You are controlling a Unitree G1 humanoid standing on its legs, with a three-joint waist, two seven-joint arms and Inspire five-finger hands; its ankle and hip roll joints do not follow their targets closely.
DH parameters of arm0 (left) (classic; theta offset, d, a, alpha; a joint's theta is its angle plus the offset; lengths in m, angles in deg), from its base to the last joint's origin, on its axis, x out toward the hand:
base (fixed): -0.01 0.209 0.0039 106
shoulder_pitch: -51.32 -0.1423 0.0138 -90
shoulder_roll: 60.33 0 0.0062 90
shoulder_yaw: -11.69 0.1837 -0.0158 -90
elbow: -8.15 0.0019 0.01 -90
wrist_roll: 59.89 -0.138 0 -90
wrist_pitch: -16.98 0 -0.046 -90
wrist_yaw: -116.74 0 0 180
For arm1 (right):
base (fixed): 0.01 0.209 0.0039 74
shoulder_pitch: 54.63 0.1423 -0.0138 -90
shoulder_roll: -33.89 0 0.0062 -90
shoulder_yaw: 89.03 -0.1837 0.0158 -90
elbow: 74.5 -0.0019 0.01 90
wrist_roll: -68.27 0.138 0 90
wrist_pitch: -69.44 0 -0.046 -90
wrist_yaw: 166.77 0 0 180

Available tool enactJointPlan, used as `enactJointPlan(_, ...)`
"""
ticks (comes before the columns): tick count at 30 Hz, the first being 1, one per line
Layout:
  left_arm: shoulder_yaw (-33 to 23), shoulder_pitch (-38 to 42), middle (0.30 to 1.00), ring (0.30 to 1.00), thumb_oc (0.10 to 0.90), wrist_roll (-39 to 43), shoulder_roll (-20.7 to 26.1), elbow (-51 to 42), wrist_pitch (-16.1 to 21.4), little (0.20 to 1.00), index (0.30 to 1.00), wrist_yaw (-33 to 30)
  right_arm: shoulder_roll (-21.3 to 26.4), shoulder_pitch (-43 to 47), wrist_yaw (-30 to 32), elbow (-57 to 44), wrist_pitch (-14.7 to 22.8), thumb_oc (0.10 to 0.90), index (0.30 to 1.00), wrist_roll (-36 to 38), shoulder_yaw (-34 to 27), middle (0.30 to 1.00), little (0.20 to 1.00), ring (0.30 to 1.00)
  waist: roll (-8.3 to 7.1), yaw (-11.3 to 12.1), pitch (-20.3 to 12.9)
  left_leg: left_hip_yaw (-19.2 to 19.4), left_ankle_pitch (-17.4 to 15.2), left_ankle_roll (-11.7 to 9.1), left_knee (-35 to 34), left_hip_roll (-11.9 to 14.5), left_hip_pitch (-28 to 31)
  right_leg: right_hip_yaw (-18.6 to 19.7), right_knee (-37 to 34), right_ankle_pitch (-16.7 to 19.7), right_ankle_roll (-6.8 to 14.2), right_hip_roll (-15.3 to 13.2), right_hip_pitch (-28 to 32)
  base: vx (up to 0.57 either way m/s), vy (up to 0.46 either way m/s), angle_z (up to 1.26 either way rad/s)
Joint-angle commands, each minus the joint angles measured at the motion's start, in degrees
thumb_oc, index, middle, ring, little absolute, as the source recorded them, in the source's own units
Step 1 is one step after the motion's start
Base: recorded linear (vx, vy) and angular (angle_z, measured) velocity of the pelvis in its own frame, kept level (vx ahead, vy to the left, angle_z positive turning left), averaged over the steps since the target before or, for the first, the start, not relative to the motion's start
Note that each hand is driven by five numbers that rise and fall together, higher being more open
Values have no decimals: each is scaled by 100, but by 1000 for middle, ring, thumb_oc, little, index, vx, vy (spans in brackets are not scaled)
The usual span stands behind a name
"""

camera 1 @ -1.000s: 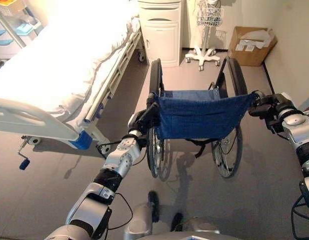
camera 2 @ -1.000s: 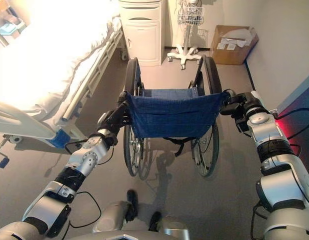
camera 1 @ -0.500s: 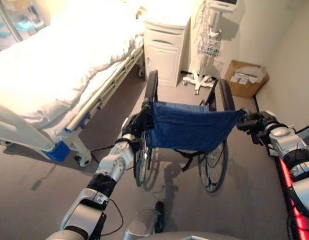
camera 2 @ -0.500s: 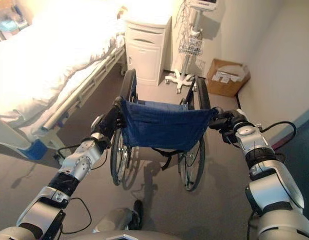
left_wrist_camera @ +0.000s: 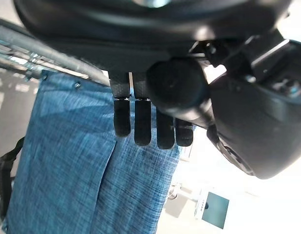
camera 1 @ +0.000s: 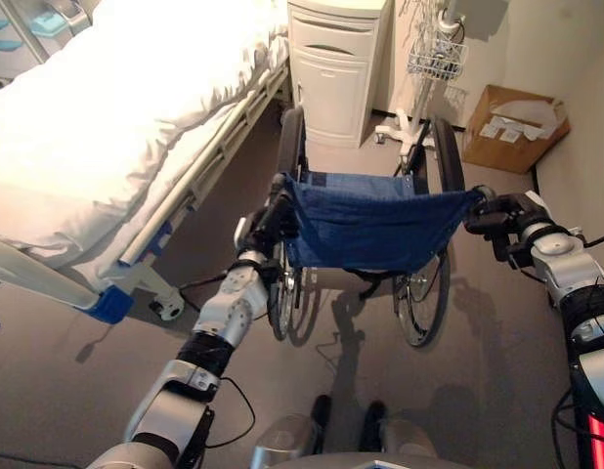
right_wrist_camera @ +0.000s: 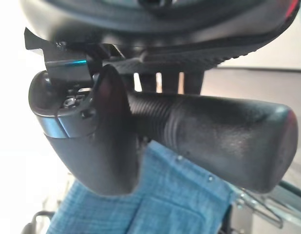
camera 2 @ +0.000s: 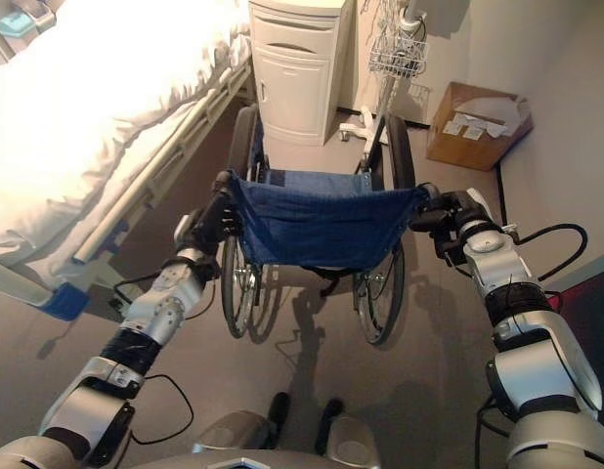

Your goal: Push the wheelchair next to the bed

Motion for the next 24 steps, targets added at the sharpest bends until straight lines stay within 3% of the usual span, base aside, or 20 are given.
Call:
enactJointPlan(1,-47,264,300,300,400,-132,146,-75,443,300,300,-27,-494,1011,-599,-684,1235,400,300,330,115,300,300,300,-320,103,-336,743,-1451,-326,480,-186,589,294,-538,1669,-13,-240,-660,276,-230,106)
enactJointPlan(3,-83,248,300,300,400,-155,124,-14,462,300,300,29,-535,1012,-608,-651,1214,400,300,289,78,300,300,300,-324,82,-376,626,-1517,-301,551,-179,616,437,-292,1542,-86,-192,-589,237,-286,76)
enactJointPlan(10,-137,209,300,300,400,-112,221,-40,381,300,300,-143,-542,1018,-545,-644,1075,400,300,424,190,300,300,300,-291,-9,-613,799,-1684,-554,784,142,915,170,139,1011,-385,-20,-344,210,-290,74)
enactJointPlan(11,-161,148,300,300,400,-116,257,-72,403,300,300,-205,-545,960,-520,-730,1052,400,300,448,210,300,300,300,-239,-61,-720,841,-1350,-720,915,270,1033,79,132,867,-536,101,-245,154,-229,55)
enactJointPlan(12,-164,135,300,300,400,-127,261,-75,413,300,300,-220,-547,949,-521,-746,1050,400,300,448,215,300,300,300,-229,-71,-734,843,-1295,-749,937,293,1048,58,130,843,-559,123,-224,160,-248,39)
enactJointPlan(14,-185,87,300,300,400,-95,297,-106,451,300,300,-291,-532,880,-504,-896,1006,400,300,429,269,300,300,300,-169,-129,-787,993,-708,-971,1382,430,1020,-101,68,711,-740,229,-45,124,-231,24)
enactJointPlan(15,-186,85,300,300,400,-84,312,-115,492,300,300,-337,-508,820,-399,-1035,959,400,300,436,357,300,300,300,-198,-182,-791,1352,-315,-1102,2094,505,797,-255,23,592,-907,261,150,143,-278,20)
enactJointPlan(18,-187,97,300,300,400,-58,327,-105,565,300,300,-355,-467,736,-244,-1108,933,400,300,463,388,300,300,300,-222,-232,-770,1701,-186,-1176,2597,652,539,-391,43,455,-1031,269,318,141,-210,26)
enactJointPlan(19,-181,177,300,300,400,-81,327,-57,576,300,300,-332,-463,672,-99,-1106,869,400,300,483,339,300,300,300,-251,-269,-750,2032,-185,-1191,2612,925,332,-496,55,347,-1068,272,480,141,-150,23)
enactJointPlan(20,-180,210,300,300,400,-89,325,-34,573,300,300,-318,-463,661,-68,-1108,846,400,300,479,328,300,300,300,-259,-275,-741,2089,-218,-1183,2580,985,290,-510,54,328,-1064,271,516,219,-164,26)
enactJointPlan(21,-183,340,300,300,400,-108,340,65,559,300,300,-271,-460,668,-9,-1061,823,400,300,471,301,300,300,300,-234,-273,-696,2203,-309,-1150,2211,1100,216,-513,69,225,-1034,328,667,151,-64,18)
enactJointPlan(24,-182,579,300,300,400,-117,428,291,525,300,300,-113,-479,748,139,-1013,621,400,300,401,312,300,300,300,-209,-240,-665,2262,-272,-1104,1380,1043,105,-439,24,109,-961,443,905,240,-30,13)
